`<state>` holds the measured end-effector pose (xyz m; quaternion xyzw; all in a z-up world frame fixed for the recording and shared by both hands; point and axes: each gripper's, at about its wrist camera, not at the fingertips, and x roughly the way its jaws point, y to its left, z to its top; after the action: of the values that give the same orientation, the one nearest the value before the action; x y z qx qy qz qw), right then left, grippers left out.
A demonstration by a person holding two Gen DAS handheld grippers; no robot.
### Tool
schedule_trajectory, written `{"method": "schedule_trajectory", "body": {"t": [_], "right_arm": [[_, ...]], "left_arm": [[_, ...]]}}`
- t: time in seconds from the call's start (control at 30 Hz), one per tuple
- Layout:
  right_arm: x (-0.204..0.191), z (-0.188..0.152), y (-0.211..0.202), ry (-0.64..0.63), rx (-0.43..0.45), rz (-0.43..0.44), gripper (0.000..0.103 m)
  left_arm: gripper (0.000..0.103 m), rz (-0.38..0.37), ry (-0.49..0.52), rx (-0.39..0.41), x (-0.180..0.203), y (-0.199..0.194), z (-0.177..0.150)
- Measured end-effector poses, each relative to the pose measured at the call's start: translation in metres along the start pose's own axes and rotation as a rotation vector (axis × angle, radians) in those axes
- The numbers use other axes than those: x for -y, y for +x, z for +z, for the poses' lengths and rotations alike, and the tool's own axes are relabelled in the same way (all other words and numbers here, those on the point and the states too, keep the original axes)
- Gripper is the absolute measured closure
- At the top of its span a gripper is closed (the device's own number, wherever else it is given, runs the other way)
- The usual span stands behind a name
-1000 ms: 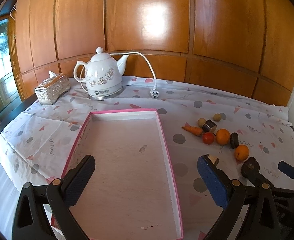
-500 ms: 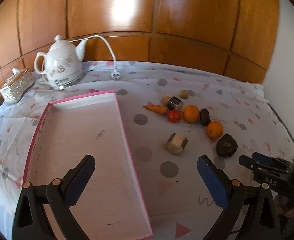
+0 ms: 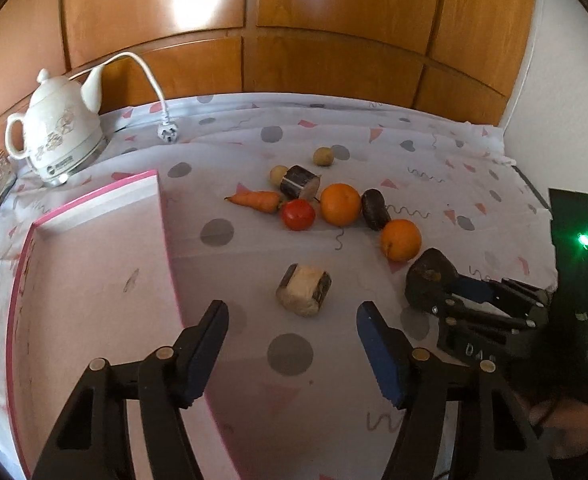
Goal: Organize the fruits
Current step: 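Grasp the wooden log piece with left tool while right tool grasps the dark avocado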
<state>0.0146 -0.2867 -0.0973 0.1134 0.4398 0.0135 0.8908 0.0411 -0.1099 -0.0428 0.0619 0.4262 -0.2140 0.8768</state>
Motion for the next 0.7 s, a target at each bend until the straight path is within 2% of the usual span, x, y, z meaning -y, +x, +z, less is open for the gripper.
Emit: {"method": "schedule_trajectory", "body": {"t": [0.13, 0.23, 0.3, 0.37, 0.5, 0.7], "right_arm": [[-0.001, -0.001, 0.000, -0.009, 0.008, -0.011, 0.060], [-0.001, -0.001, 0.000, -0.019, 0.007, -0.008, 0.059], [0.001, -0.002, 0.001, -0.015, 0.008, 0.005, 0.059], [0.001, -0.002, 0.001, -0.018, 0.009, 0.007, 0.060], [-0.003, -0.003, 0.002, -0.048, 0.016, -0.012, 0.060], [-0.006, -0.004, 0.002, -0.073, 0.023, -0.029, 0.062]], "left_arm": [[0.036, 0.026, 0.022, -0.029, 0.004, 0.021, 0.010], [0.037, 0.043, 0.036, -0.085, 0.005, 0.044, 0.015], [0.063, 0.025, 0.034, -0.120, 0.006, 0.055, 0.016], [0.068, 0.009, 0.027, -0.145, 0.006, 0.062, 0.015], [0.068, 0.001, 0.021, -0.124, 0.008, 0.058, 0.011], [0.068, -0.015, -0.020, -0.042, 0.004, 0.032, 0.009]]}}
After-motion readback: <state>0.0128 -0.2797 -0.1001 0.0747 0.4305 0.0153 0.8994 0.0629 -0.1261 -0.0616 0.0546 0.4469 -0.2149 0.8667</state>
